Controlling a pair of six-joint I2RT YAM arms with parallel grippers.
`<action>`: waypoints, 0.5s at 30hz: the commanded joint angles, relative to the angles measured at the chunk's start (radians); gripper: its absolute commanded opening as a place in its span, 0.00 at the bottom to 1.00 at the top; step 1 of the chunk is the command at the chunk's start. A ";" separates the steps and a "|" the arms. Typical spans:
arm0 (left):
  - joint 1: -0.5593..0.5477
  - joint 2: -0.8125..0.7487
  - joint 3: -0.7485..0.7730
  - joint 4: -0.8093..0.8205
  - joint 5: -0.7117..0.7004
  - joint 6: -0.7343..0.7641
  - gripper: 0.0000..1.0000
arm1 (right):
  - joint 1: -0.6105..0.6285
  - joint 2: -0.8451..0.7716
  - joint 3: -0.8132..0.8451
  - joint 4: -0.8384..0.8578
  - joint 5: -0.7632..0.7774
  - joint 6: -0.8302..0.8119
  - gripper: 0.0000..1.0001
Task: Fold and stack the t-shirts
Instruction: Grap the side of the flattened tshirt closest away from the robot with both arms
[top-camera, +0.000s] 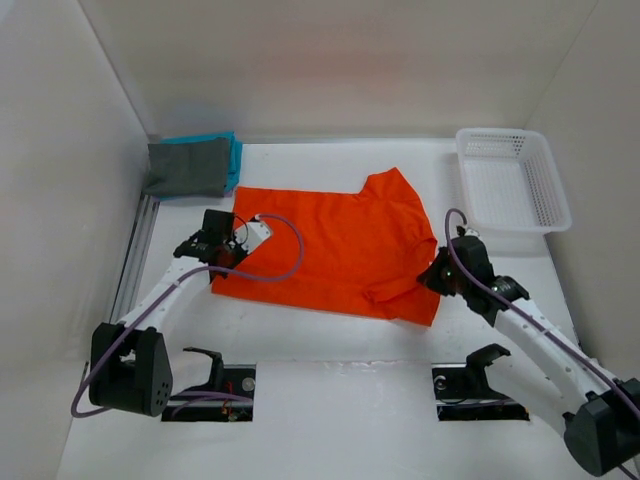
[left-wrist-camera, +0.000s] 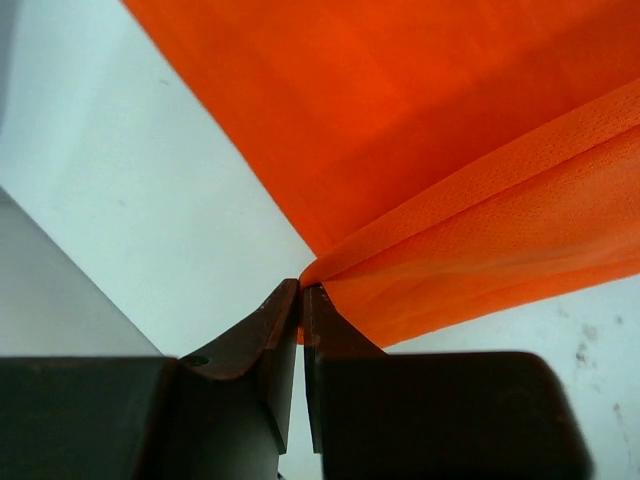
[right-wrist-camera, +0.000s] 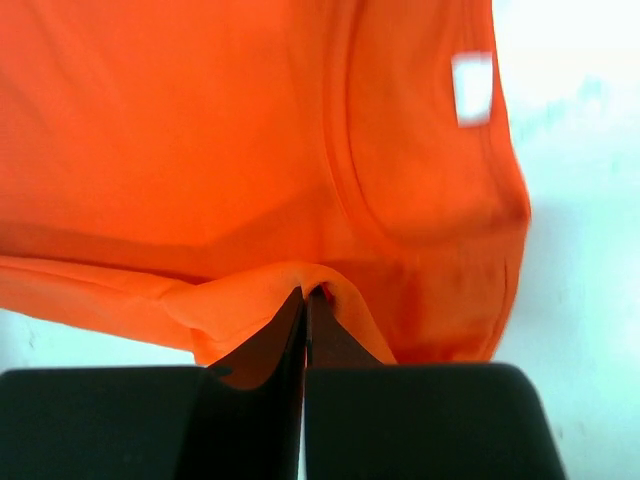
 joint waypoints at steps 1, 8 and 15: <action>0.022 0.020 0.081 0.113 0.030 -0.067 0.05 | -0.062 0.066 0.088 0.150 -0.068 -0.118 0.00; 0.008 0.091 0.058 0.182 0.024 -0.082 0.06 | -0.173 0.227 0.153 0.210 -0.147 -0.214 0.00; 0.032 0.149 0.058 0.268 -0.021 -0.090 0.07 | -0.216 0.392 0.228 0.232 -0.190 -0.277 0.00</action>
